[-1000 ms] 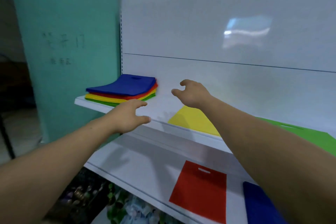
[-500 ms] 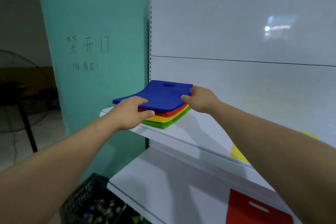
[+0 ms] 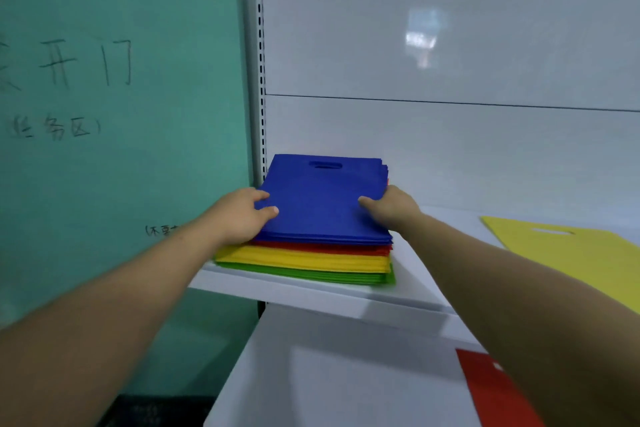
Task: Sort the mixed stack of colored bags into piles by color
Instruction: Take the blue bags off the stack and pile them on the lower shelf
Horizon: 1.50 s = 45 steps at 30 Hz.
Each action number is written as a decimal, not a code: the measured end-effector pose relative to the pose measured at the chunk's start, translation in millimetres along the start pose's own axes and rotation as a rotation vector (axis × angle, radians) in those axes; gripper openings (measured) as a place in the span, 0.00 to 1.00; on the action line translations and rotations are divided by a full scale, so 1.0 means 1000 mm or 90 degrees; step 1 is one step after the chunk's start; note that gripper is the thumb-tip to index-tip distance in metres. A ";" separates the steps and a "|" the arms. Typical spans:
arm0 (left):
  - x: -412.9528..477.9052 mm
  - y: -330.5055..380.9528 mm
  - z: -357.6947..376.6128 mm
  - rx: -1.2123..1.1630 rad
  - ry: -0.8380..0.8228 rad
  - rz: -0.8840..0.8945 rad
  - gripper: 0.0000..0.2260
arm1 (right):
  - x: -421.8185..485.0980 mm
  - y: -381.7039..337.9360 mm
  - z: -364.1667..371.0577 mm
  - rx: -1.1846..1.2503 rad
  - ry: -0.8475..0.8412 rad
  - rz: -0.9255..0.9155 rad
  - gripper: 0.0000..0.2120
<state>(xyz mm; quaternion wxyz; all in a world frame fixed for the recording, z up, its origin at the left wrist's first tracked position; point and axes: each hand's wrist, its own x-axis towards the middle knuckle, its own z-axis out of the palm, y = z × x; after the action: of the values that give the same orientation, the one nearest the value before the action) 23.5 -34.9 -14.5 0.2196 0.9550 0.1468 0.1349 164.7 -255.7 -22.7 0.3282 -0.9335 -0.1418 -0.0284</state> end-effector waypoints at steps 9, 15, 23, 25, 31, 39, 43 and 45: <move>0.033 -0.013 -0.004 0.023 -0.152 0.018 0.25 | 0.017 -0.004 0.001 0.042 0.036 0.098 0.21; 0.040 -0.018 0.008 0.043 -0.127 0.032 0.25 | 0.018 -0.006 -0.005 -0.068 0.044 0.049 0.24; 0.039 -0.019 0.006 0.076 -0.121 0.006 0.33 | -0.010 -0.010 -0.006 0.037 0.230 -0.179 0.22; 0.035 -0.016 0.002 0.034 -0.116 0.011 0.33 | -0.022 -0.013 -0.015 0.121 0.284 -0.208 0.20; 0.009 0.014 -0.010 -0.475 0.017 0.113 0.24 | -0.067 -0.004 -0.050 0.282 0.452 -0.191 0.19; -0.046 0.062 0.026 -0.554 -0.029 0.314 0.26 | -0.175 0.047 -0.081 0.201 0.584 -0.057 0.19; -0.086 0.091 0.068 -0.568 -0.108 0.387 0.26 | -0.247 0.091 -0.091 0.149 0.644 0.040 0.19; -0.110 0.108 0.096 -0.601 -0.180 0.396 0.26 | -0.286 0.115 -0.095 0.129 0.666 0.098 0.20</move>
<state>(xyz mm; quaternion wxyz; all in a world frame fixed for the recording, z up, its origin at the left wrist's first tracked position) -23.3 -201.4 -69.5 0.5892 0.7605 -0.2473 0.1153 -73.1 -470.8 -59.8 0.4445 -0.7660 0.1074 -0.4518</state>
